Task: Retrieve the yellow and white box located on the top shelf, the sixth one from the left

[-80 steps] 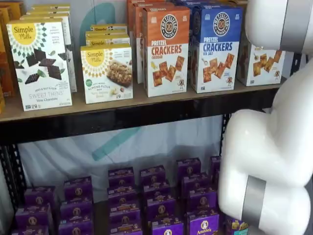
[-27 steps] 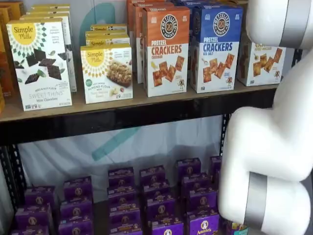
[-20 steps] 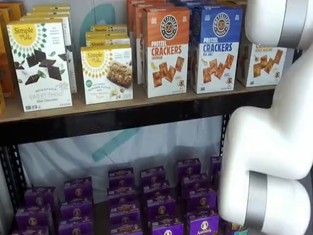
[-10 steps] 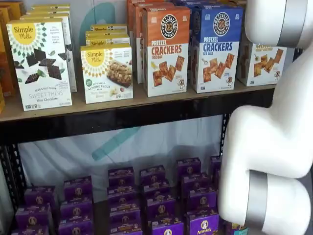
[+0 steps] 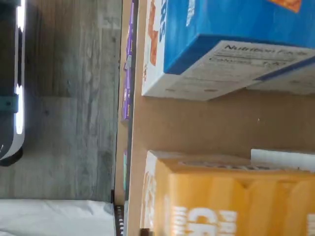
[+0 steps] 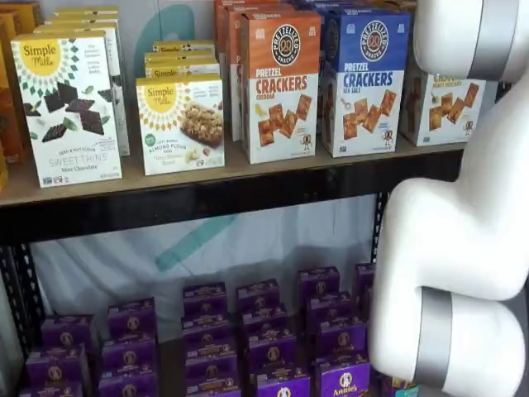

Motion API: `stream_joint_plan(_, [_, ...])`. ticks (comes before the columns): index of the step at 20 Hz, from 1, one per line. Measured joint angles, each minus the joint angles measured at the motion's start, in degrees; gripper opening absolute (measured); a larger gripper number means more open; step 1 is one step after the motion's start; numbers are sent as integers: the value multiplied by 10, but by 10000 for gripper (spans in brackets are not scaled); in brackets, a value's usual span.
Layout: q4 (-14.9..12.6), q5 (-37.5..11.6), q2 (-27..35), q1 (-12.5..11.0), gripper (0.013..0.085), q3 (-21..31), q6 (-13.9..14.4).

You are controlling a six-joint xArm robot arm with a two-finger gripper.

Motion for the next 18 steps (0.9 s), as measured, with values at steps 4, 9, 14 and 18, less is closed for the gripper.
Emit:
stream_joint_plan(4, [0, -1, 0, 0, 690, 1, 0])
stream_joint_plan(9, [3, 2, 3, -2, 650, -4, -1])
stream_joint_plan(14, [5, 4, 4, -4, 570, -8, -2])
stream_joint_plan(18, [5, 8, 2, -5, 570, -9, -3])
